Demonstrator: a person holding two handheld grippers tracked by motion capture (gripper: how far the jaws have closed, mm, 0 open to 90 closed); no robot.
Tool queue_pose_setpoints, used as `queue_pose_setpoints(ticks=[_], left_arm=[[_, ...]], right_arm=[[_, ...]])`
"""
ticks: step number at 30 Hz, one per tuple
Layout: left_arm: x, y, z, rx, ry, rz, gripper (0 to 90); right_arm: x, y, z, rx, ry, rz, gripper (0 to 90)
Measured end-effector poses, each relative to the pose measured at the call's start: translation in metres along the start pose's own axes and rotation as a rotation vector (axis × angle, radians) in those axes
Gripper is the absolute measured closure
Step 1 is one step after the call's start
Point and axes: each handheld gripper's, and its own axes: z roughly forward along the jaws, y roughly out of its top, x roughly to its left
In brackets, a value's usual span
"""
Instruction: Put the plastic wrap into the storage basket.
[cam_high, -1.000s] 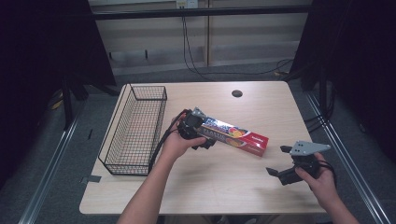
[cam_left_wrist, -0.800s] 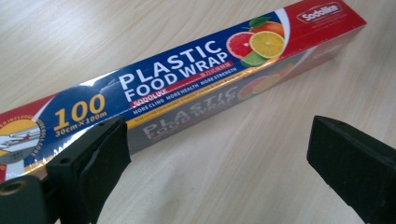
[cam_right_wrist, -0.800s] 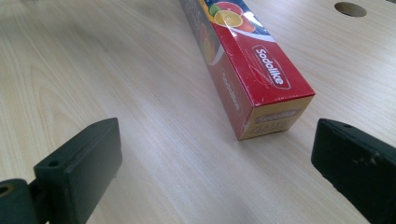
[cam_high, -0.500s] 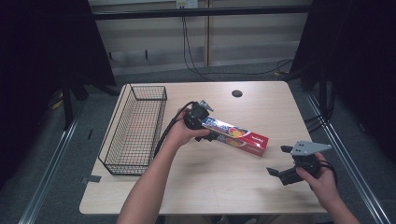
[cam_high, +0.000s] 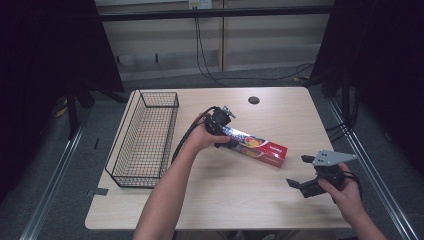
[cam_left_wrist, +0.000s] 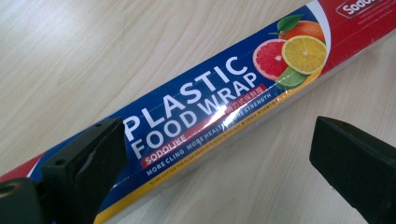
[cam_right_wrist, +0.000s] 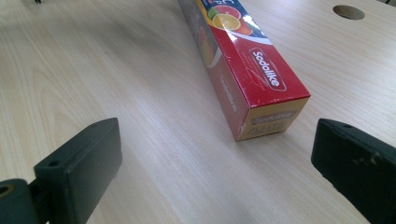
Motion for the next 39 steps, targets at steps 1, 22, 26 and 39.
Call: queue_pose_setpoints(ticks=[1,22,26,39], left_arm=[[0.000,0.001,0.001,-0.002,0.001,0.004,4.1],[-0.005,0.021,0.031,0.065,-0.036,0.123,3.0],[-0.005,0.021,0.034,0.061,-0.037,0.136,1.6],[-0.007,0.023,0.038,0.070,-0.011,0.187,0.8]], right_arm=[[0.000,0.000,0.000,0.000,0.000,0.000,1.5],[0.000,0.001,0.000,0.001,0.023,-0.003,1.5],[0.000,0.001,0.000,0.002,0.027,-0.004,1.5],[-0.001,0.001,0.001,-0.004,0.034,0.006,1.5]])
